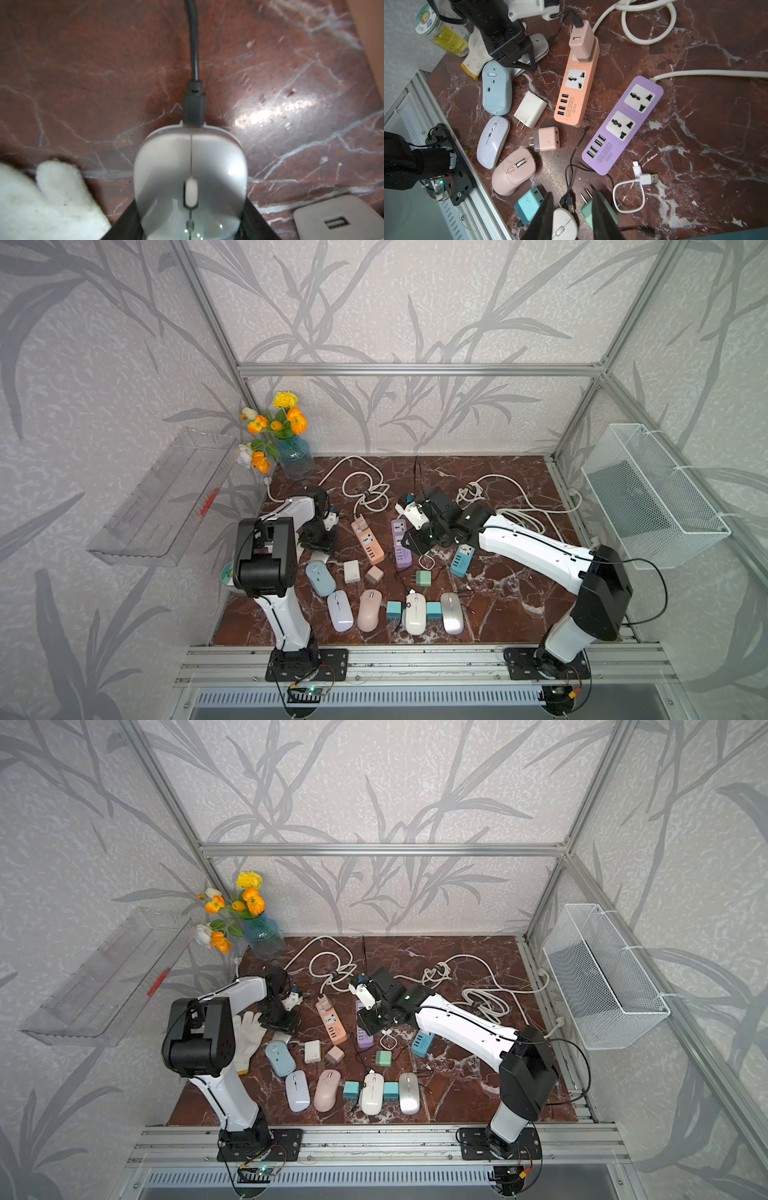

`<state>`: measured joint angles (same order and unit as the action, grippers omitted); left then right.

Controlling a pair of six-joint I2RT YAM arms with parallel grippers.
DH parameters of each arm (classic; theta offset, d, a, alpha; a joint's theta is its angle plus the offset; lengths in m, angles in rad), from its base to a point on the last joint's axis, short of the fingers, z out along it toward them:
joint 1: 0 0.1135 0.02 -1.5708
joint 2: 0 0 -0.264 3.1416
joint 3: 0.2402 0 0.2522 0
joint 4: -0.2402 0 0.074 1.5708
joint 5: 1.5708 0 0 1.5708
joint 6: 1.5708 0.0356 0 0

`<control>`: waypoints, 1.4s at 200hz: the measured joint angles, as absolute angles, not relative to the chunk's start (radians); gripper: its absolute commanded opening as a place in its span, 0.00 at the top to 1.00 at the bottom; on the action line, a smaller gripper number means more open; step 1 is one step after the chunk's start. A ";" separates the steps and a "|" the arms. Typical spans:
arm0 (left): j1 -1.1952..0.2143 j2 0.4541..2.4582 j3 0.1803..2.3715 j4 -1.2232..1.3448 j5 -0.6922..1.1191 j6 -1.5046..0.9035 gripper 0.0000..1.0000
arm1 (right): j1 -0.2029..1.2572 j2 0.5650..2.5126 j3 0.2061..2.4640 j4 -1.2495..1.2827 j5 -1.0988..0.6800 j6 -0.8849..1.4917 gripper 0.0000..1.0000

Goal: Unplug the wireless mouse
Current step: Pick up the mouse from the center of the board, then remove the power cord from the mouse.

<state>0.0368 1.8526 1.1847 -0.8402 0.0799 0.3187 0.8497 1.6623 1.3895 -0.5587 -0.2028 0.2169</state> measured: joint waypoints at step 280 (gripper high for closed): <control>-0.096 1.348 0.908 -0.577 0.247 0.353 1.00 | 0.839 2.024 1.523 0.085 -0.419 0.942 0.69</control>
